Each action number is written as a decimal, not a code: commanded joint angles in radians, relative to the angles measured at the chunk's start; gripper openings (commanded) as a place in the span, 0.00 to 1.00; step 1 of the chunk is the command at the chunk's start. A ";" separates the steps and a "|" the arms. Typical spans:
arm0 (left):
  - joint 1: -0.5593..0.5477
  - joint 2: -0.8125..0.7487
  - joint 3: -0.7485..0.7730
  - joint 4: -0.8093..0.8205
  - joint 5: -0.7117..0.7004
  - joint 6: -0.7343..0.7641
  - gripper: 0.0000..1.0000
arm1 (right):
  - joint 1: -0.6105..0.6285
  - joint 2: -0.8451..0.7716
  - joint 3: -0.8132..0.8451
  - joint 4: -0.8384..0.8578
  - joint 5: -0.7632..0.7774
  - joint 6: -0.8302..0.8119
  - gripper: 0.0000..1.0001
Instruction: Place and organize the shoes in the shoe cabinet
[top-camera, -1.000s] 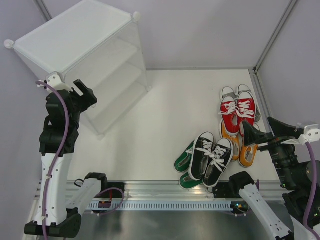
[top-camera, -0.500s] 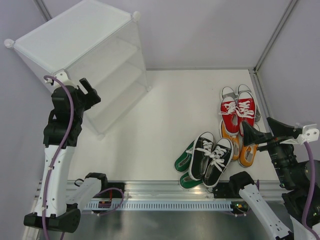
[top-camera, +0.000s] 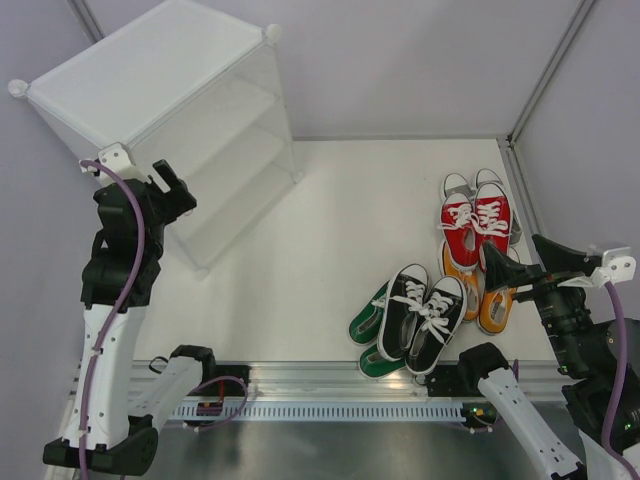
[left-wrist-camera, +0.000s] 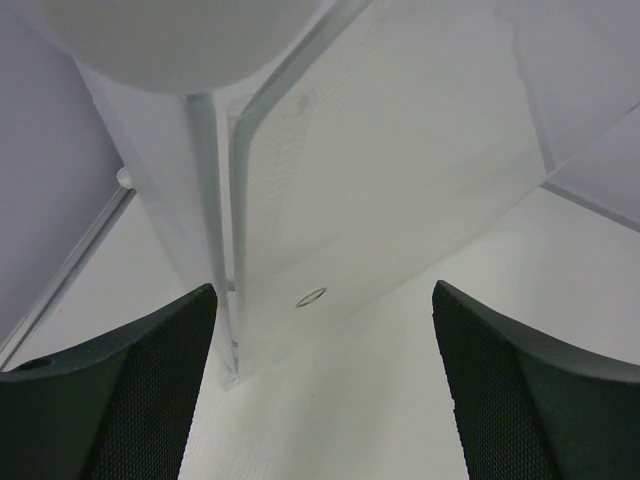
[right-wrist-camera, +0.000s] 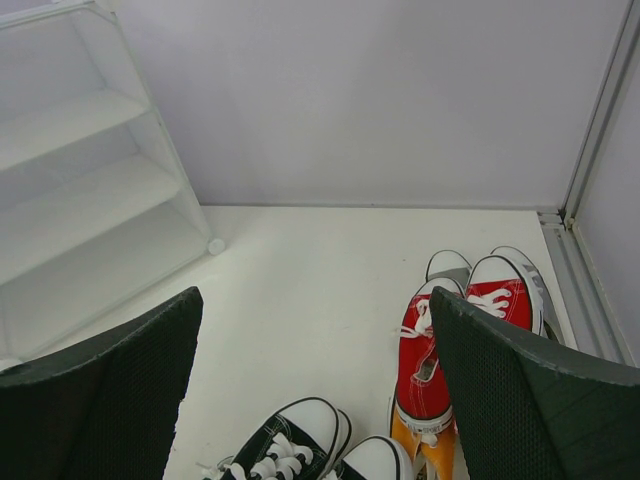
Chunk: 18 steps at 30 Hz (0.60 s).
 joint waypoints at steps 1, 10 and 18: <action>-0.005 0.005 -0.002 0.018 -0.032 0.042 0.91 | 0.006 -0.015 -0.004 0.024 0.015 -0.006 0.98; -0.025 0.036 0.007 0.021 -0.015 0.039 0.91 | 0.006 -0.021 -0.010 0.025 0.017 -0.008 0.98; -0.049 0.047 0.007 0.027 -0.016 0.031 0.92 | 0.007 -0.022 -0.018 0.028 0.017 -0.008 0.98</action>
